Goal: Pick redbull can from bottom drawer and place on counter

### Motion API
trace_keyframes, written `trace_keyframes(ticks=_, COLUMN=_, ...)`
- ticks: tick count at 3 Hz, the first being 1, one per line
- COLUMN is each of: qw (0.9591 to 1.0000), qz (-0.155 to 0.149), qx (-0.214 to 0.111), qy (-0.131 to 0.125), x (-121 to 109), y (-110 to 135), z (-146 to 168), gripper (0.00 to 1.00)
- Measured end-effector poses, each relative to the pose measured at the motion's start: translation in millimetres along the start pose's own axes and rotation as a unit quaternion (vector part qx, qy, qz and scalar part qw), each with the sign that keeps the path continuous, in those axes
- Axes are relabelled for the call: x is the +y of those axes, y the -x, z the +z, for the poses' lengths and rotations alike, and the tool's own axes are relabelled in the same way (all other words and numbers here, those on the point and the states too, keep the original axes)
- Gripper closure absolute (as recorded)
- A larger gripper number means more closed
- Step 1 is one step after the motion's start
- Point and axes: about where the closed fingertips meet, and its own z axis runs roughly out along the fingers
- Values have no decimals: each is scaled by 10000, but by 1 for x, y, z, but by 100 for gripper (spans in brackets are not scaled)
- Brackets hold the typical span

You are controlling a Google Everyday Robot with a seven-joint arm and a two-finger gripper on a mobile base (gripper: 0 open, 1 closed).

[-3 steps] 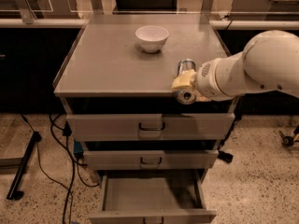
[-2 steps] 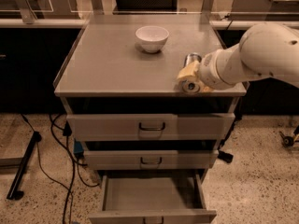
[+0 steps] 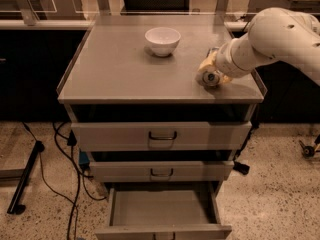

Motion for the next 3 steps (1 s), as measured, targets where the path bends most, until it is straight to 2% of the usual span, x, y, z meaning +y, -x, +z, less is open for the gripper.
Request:
trace_keyframes(ticks=1, qw=9999, qz=36, qx=-45, qy=-157, x=-10, y=17, z=9, gripper=100)
trace_keyframes(ticks=3, qw=9999, qz=36, qx=-50, qy=-159, x=-10, y=17, z=9, gripper=50)
